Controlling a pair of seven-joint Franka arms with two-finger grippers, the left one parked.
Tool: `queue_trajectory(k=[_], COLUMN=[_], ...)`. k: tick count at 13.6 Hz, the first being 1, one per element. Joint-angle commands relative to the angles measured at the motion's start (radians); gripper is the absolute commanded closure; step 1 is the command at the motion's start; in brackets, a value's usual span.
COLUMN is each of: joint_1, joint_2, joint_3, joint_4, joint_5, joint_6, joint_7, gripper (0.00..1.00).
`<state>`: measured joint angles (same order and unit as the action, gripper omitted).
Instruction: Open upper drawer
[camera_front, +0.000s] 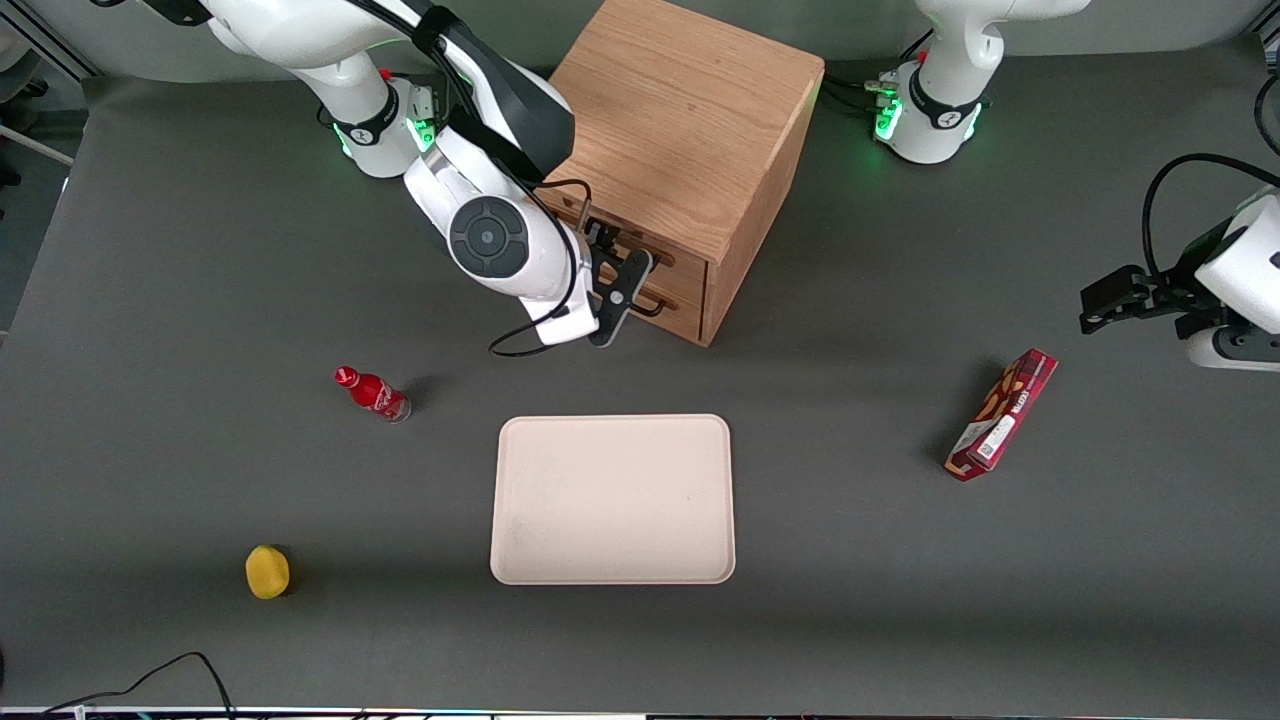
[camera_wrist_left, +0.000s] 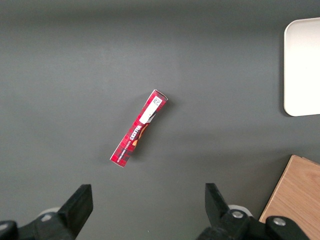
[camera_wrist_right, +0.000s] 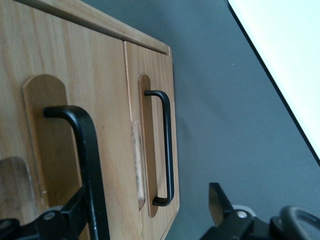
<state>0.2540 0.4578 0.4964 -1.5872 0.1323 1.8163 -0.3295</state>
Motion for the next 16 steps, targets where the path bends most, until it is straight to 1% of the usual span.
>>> queue_trajectory(k=[1,4,10,16], joint_1=[0.01,0.01,0.01,-0.009], joint_2=[-0.002,0.001,0.013,0.016], joint_3=[-0.005,-0.007,-0.007,-0.012], joint_4=[-0.019,-0.022,-0.04,-0.03], joint_5=[-0.019,-0.02,-0.069,-0.076], joint_6=[0.031,0.049,0.09,0.094], joint_7=[0.013,0.013,0.013,0.004], gripper=[0.0,0.0,0.0,0.0])
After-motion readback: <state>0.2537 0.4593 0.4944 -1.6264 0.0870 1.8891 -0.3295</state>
